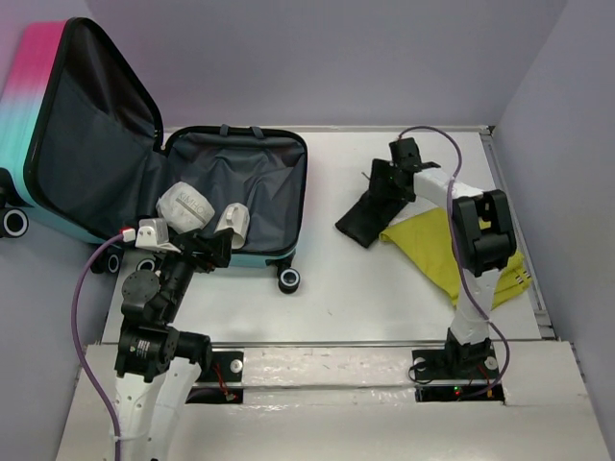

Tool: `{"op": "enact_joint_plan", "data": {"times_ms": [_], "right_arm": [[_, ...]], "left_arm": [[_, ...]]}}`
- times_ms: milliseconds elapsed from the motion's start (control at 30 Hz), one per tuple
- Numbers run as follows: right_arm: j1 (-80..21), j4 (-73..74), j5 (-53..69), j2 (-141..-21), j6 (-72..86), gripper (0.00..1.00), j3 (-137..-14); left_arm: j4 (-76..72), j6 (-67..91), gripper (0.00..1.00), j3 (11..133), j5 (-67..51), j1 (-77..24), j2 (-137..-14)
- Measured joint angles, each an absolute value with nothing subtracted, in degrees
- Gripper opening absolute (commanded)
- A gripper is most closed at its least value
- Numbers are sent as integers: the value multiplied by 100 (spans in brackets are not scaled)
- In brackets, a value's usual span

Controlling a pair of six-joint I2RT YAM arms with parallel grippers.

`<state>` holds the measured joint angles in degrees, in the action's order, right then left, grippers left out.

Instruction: Pack the luggage

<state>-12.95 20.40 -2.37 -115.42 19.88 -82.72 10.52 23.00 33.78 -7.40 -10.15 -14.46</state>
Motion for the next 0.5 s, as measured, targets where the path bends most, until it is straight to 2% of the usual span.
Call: {"op": "enact_joint_plan", "data": {"times_ms": [200, 367, 500], "right_arm": [[-1944, 2047, 336, -12418, 1833, 100, -9627], [-2152, 2130, 242, -12254, 1809, 100, -9596], [-2082, 2200, -73, -11607, 1772, 100, -9026]], "left_arm": [[1052, 2300, 99, 3378, -735, -1015, -1463], [1052, 2300, 99, 3378, -738, -1015, -1494], [1052, 2300, 99, 3378, -738, -1015, -1494]]}}
